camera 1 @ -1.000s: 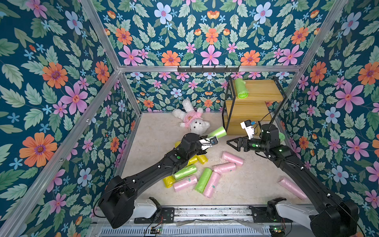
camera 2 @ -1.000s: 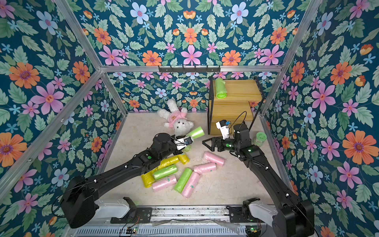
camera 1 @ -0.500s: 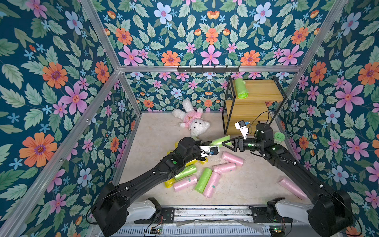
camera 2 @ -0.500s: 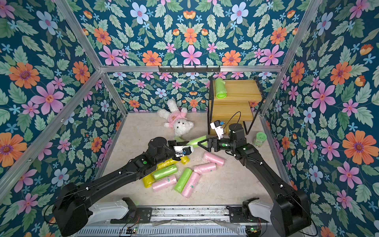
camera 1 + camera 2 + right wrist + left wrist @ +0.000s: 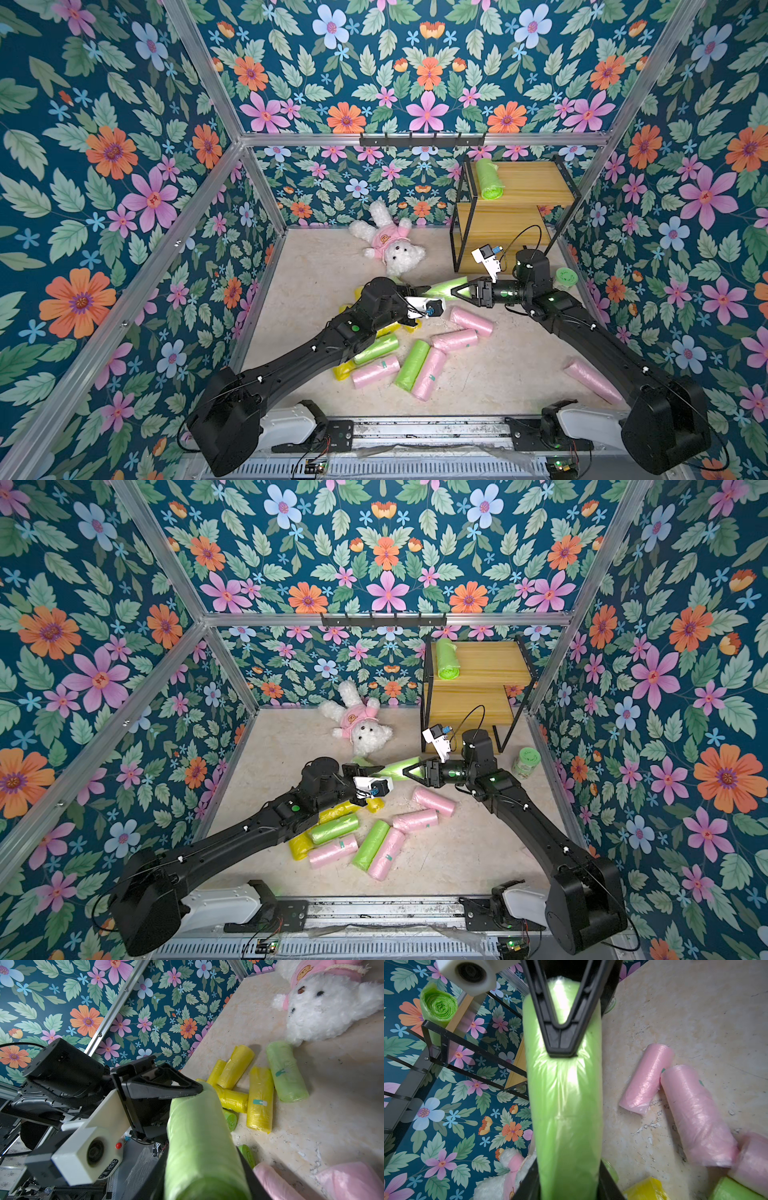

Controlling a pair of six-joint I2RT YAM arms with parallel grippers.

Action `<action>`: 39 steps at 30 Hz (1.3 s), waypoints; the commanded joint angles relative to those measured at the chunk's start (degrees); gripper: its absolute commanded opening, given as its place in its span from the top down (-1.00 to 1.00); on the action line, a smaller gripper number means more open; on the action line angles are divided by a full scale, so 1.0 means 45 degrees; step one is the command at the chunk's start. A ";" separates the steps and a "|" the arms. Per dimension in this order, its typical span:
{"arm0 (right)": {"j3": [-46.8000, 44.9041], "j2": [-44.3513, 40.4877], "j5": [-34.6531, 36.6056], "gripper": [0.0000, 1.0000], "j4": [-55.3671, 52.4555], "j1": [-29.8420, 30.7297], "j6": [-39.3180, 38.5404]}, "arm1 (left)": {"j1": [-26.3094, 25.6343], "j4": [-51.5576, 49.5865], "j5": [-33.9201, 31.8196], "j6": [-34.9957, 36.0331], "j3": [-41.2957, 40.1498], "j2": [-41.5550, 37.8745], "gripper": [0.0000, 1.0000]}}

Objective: Sort the rolls of trash bags by color and place them on the shelf
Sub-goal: Pick up the roll of trash bags from the center of the board, then place the roll of trash bags on the shelf.

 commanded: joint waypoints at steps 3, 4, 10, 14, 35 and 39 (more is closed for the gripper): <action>-0.0094 -0.0647 0.0184 0.27 0.0733 -0.0691 0.0512 | -0.0004 0.2016 0.0210 -0.1502 -0.0218 0.0018 -0.17; -0.0156 -0.0876 0.0277 0.28 0.0873 -0.0930 0.0716 | -0.0004 0.2372 0.0179 -0.2064 -0.0285 0.0037 -0.29; 0.0157 -0.2214 0.1873 0.29 0.1171 -0.2122 0.1408 | 0.0016 0.4614 0.0787 -0.5298 -0.0830 -0.0210 -0.81; 0.1479 -0.2914 0.4461 0.28 0.0929 -0.2211 0.1507 | 0.0035 0.5718 0.0314 -0.7318 -0.0952 -0.0395 -0.94; 0.8077 0.2138 1.6059 0.22 0.1723 -0.2349 -0.0072 | 0.0022 0.2734 -0.2146 -1.1257 0.1219 0.0360 -0.87; 0.9072 0.3454 1.6031 0.21 0.1576 -0.2350 -0.0204 | 0.0035 0.2555 -0.2242 -1.1189 0.1229 0.0311 -0.87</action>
